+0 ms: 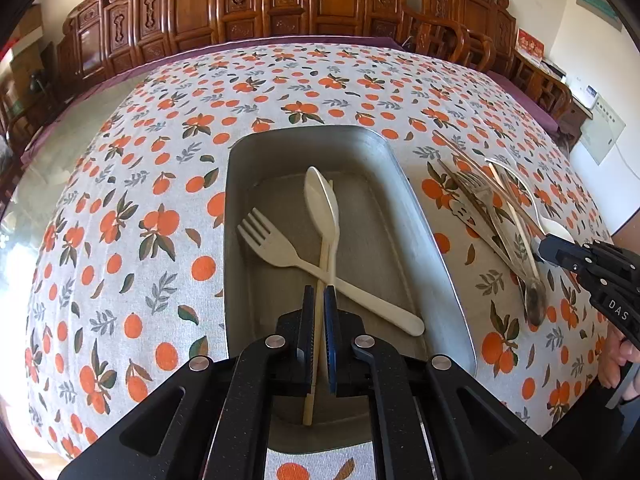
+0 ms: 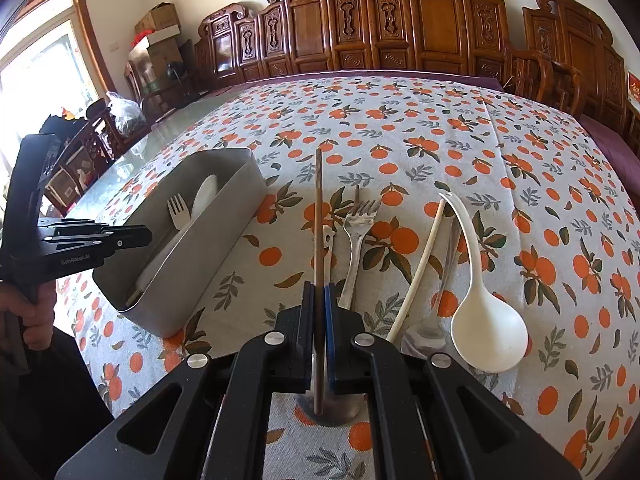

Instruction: Organize utensils

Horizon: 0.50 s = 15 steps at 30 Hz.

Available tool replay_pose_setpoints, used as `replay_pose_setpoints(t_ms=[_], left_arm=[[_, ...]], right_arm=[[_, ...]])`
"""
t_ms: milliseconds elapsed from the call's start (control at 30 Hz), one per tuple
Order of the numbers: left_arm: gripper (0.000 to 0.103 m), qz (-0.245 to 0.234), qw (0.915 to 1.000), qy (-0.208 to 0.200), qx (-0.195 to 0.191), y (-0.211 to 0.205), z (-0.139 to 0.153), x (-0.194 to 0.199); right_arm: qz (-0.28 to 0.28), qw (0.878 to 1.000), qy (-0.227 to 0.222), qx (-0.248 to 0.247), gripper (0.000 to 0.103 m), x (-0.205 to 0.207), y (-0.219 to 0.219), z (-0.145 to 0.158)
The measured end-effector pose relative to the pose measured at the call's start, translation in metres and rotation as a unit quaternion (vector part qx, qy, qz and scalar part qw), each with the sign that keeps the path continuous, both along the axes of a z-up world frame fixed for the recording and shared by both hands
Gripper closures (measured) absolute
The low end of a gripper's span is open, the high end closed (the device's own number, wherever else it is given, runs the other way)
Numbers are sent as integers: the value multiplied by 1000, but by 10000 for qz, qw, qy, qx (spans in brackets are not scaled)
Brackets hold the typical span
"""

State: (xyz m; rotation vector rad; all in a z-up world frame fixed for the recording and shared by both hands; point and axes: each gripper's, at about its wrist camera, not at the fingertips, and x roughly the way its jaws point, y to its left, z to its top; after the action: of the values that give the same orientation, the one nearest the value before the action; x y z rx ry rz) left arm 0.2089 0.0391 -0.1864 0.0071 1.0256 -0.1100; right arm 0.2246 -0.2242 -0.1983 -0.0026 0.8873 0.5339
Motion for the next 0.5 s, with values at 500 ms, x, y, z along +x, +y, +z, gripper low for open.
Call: replay_pose_setpoints(t_ms=[500], left_arm=[[98, 28, 9990, -442, -29, 8, 24, -9]], right_arm=[[310, 9991, -105, 263, 97, -21, 36, 27]])
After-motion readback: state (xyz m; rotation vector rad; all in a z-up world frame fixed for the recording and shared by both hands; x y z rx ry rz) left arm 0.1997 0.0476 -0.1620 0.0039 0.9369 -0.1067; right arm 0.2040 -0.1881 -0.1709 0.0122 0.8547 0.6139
